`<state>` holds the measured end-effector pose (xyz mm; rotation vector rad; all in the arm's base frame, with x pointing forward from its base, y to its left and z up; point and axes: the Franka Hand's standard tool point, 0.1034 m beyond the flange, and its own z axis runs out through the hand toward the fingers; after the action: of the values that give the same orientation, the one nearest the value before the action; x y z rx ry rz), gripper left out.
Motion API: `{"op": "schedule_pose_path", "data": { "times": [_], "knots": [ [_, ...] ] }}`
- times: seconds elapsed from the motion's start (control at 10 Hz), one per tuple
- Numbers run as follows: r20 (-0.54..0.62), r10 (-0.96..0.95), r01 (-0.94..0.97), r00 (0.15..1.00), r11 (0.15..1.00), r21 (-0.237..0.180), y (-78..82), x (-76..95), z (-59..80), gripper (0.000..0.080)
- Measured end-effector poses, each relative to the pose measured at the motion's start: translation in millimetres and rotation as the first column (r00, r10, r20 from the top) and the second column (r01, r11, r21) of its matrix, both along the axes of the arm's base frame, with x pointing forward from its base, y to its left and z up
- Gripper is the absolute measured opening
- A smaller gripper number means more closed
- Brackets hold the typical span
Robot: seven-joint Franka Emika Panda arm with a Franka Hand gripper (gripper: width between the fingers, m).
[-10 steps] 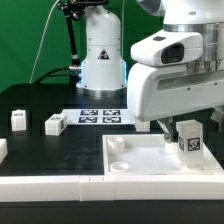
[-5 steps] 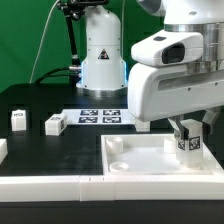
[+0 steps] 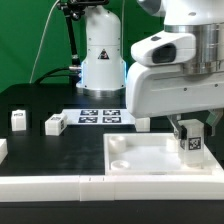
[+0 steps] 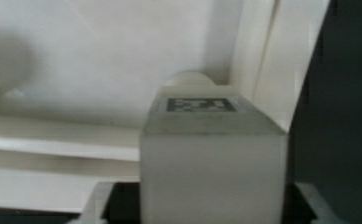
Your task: Assemble one leg
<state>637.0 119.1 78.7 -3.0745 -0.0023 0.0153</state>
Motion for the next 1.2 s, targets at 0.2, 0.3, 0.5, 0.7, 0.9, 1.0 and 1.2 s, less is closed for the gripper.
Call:
{"op": "schedule_pose_path", "data": {
  "times": [0.2,0.3,0.5,0.7,0.9,1.0,1.2],
  "knots": [
    [-0.012,-0.224,0.224,0.974,0.975,-0.010,-1.2,1.2,-0.6,0.0291],
    [-0.018,-0.331,0.331,0.943,0.944,-0.018,-2.0,1.1,-0.6,0.0291],
    [-0.025,-0.529,0.529,0.848,0.848,-0.030,-3.6,1.1,-0.8,0.0291],
    [-0.027,-0.675,0.673,0.738,0.738,-0.045,-5.9,1.0,-1.4,0.0291],
    [-0.032,-0.703,0.702,0.710,0.711,-0.043,-5.7,0.8,-1.4,0.0313],
    [-0.032,-0.680,0.678,0.733,0.733,-0.042,-5.3,0.5,-1.8,0.0313],
    [-0.032,-0.644,0.643,0.764,0.765,-0.039,-0.7,-0.5,-1.9,0.0489]
  ]
}}
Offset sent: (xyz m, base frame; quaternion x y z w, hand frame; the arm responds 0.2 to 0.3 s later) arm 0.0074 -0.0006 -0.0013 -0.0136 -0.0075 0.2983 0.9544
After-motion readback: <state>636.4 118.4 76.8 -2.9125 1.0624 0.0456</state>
